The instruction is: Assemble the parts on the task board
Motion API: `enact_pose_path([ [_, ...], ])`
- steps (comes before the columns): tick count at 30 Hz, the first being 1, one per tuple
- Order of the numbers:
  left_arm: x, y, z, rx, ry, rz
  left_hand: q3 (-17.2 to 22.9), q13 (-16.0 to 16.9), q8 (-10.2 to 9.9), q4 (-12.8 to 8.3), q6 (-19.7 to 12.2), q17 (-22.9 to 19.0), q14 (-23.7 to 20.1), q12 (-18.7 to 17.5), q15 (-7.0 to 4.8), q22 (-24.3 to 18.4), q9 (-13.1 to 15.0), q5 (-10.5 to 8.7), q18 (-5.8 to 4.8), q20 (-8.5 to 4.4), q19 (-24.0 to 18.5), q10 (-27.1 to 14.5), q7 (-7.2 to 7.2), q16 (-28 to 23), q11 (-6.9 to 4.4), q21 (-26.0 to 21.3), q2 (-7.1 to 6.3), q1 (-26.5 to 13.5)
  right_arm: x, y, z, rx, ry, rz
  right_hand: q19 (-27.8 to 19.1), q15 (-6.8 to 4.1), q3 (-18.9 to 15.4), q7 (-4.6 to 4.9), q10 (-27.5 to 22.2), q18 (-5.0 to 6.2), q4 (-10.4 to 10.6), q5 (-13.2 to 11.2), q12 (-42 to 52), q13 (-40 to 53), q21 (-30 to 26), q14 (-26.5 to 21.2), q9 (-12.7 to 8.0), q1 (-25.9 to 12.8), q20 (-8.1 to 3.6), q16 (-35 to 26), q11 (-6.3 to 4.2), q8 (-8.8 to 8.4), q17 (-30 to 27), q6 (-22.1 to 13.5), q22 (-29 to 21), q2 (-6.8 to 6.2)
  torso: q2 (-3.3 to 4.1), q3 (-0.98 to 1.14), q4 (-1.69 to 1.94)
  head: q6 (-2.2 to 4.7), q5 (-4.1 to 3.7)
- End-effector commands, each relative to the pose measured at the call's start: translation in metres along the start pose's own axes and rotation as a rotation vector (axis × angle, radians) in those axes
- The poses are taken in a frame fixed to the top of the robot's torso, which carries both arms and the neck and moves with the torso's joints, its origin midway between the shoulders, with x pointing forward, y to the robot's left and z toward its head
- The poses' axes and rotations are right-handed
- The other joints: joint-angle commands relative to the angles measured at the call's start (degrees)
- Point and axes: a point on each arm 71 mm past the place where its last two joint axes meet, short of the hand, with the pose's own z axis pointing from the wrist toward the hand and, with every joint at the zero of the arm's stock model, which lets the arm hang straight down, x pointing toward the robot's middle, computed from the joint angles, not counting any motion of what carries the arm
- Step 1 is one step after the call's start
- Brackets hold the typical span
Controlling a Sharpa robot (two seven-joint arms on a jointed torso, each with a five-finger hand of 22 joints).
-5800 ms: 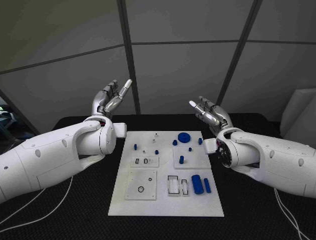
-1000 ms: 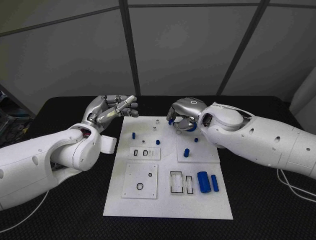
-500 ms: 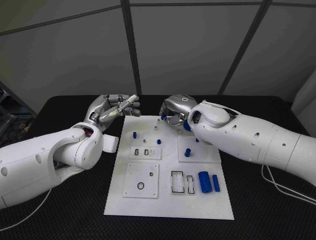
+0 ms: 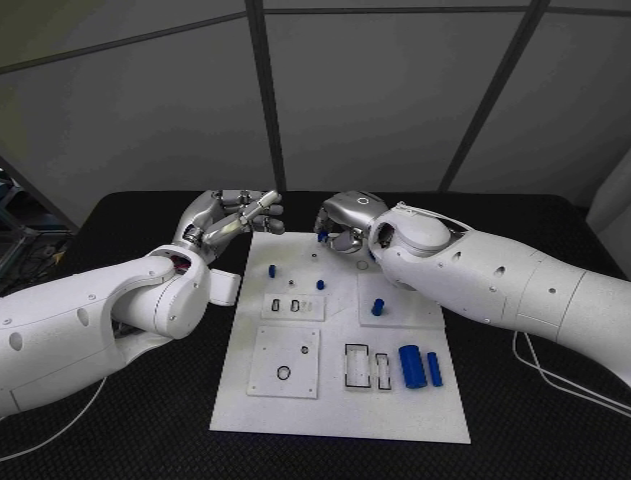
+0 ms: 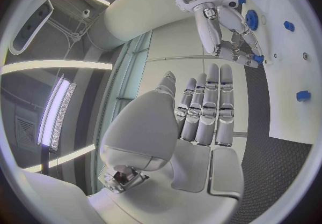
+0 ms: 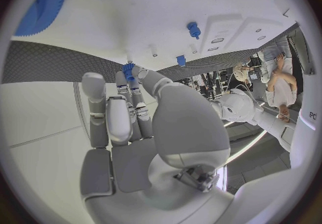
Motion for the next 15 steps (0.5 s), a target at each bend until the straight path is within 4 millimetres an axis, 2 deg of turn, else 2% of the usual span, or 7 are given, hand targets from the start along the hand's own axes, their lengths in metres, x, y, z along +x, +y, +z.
enact_pose_path([
  [1,0.0015,-0.0019,0.0011,0.010,0.014,-0.002,-0.3,0.0,-0.3,0.0,0.2,0.0,0.2,-0.4,0.30,0.1,0.0,-0.29,-0.79,0.17,0.0,0.2,0.37,-0.1,0.32,0.1,-0.36,-0.3,0.0002,0.0008,0.0023,-0.005,0.012,-0.015,0.3,0.06,0.3,0.27,-0.3,-1.18,0.1,0.3,-0.1,0.1,0.2,2.0,-0.1,-0.2,0.28,0.2,-0.02,-0.36,0.1,-0.3,0.1,-0.45,0.07,0.01,0.03,-0.10,-0.13],
  [3,0.0019,-0.0020,0.0013,0.011,0.015,-0.003,-0.3,0.0,-0.3,0.0,0.2,0.0,0.2,-0.4,0.30,0.1,0.0,-0.29,-0.79,0.17,0.0,0.2,0.37,-0.1,0.32,0.1,-0.36,-0.3,0.0008,0.0011,0.0033,-0.004,0.016,-0.016,0.3,0.06,0.3,0.28,-0.3,-1.19,0.1,0.3,-0.1,0.1,0.2,2.0,-0.1,-0.2,0.28,0.2,-0.01,-0.37,0.0,-0.3,0.1,-0.45,0.05,0.00,0.06,-0.08,-0.40],
  [7,0.0020,-0.0022,0.0016,0.011,0.015,-0.003,-0.3,0.0,-0.3,0.0,0.2,0.0,0.2,-0.4,0.30,0.1,0.0,-0.29,-0.79,0.17,0.0,0.2,0.37,-0.1,0.32,0.1,-0.36,-0.3,0.0018,0.0018,0.0046,-0.004,0.022,-0.017,0.3,0.08,0.4,0.30,-0.4,-1.19,0.2,0.2,-0.1,0.1,0.2,1.9,-0.1,-0.3,0.31,0.2,0.01,-0.39,0.0,-0.3,0.1,-0.48,0.04,0.01,-0.01,-0.17,-0.16],
  [15,0.0022,-0.0024,0.0021,0.011,0.015,-0.003,-0.3,0.0,-0.3,0.0,0.2,0.0,0.2,-0.4,0.30,0.1,0.0,-0.29,-0.79,0.17,0.0,0.2,0.37,-0.1,0.32,0.1,-0.36,-0.3,0.0052,0.0024,0.0070,0.006,0.057,-0.031,0.1,0.21,0.5,0.33,-0.8,-1.18,0.4,0.0,-0.2,0.0,0.4,1.9,-0.2,-0.6,0.43,0.2,0.11,-0.50,-0.1,-0.6,0.2,-0.66,0.09,-0.02,0.02,-0.22,-0.19],
])
